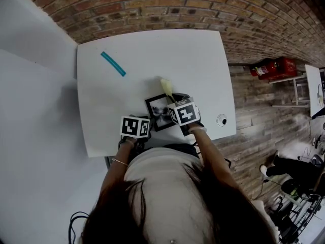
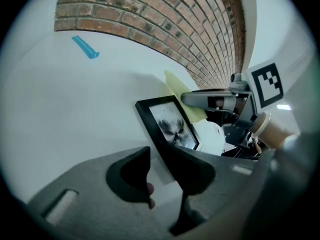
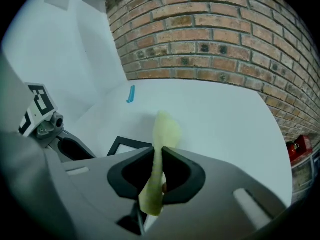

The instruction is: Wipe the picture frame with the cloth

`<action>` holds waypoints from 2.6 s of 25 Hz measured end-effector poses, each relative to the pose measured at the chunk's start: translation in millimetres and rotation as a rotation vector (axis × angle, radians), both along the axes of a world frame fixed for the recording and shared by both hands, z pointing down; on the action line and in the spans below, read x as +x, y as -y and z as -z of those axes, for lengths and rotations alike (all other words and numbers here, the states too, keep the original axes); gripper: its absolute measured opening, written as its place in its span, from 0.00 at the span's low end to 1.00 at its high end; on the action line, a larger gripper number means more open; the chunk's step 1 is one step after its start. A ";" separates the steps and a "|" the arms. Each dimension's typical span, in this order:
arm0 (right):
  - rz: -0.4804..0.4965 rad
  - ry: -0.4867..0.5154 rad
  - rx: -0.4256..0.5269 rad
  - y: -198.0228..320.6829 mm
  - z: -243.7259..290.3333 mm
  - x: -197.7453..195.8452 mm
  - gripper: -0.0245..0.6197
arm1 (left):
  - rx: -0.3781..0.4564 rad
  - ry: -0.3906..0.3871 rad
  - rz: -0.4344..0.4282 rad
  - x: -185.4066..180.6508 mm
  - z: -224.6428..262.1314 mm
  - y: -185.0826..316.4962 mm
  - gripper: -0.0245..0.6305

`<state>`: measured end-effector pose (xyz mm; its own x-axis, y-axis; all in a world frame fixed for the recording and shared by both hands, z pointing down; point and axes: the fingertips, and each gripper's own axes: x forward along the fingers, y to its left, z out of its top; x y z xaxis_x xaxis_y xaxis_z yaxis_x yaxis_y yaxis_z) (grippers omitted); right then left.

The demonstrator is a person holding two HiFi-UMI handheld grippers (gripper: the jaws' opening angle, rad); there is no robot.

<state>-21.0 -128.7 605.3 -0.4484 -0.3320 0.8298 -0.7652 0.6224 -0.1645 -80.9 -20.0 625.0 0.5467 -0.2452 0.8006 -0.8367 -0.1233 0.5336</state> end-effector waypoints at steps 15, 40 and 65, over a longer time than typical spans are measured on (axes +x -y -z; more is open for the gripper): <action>0.006 -0.019 -0.043 -18.3 -10.7 10.6 0.11 | 0.002 0.003 0.014 -0.2 0.2 0.6 0.22; -0.046 -0.023 -0.046 -54.8 -9.7 30.0 0.11 | 0.022 0.010 0.031 -1.8 0.6 0.9 0.22; -0.094 -0.023 -0.065 -109.0 -14.6 61.5 0.11 | 0.032 0.022 0.047 -2.1 -1.6 0.8 0.22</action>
